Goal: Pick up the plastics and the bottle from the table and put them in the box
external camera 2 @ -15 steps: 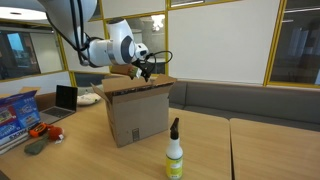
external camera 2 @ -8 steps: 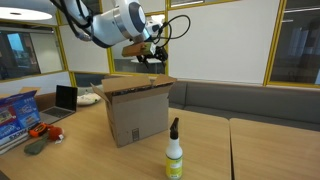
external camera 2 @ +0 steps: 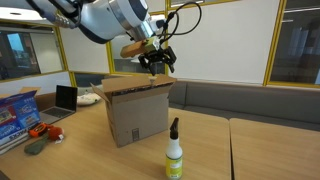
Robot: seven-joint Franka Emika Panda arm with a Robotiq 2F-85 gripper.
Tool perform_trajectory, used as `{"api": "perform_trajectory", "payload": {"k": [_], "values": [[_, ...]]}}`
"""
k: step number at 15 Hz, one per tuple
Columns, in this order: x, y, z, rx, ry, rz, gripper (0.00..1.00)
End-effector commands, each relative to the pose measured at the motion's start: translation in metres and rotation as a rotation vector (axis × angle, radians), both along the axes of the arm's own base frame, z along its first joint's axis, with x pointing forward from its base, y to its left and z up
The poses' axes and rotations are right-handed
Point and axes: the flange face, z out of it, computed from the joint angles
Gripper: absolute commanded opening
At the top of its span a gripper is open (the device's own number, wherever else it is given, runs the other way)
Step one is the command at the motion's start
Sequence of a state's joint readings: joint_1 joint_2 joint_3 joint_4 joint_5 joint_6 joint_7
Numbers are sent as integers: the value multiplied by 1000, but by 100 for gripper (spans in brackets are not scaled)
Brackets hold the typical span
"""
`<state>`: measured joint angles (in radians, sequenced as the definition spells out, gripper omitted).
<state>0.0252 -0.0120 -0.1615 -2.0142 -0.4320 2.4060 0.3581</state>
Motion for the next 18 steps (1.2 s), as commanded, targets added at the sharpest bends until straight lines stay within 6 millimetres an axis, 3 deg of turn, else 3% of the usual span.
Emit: {"api": "perform_trajectory", "payload": {"k": [1,9,13,18], "values": [[-39,-3,-24,18,57,21,100],[-87,-35,-111,108,198,10,100],[-97,-55,-143,185,223,-3,100],[-95,-84,-175,262,227,-13,100]]}}
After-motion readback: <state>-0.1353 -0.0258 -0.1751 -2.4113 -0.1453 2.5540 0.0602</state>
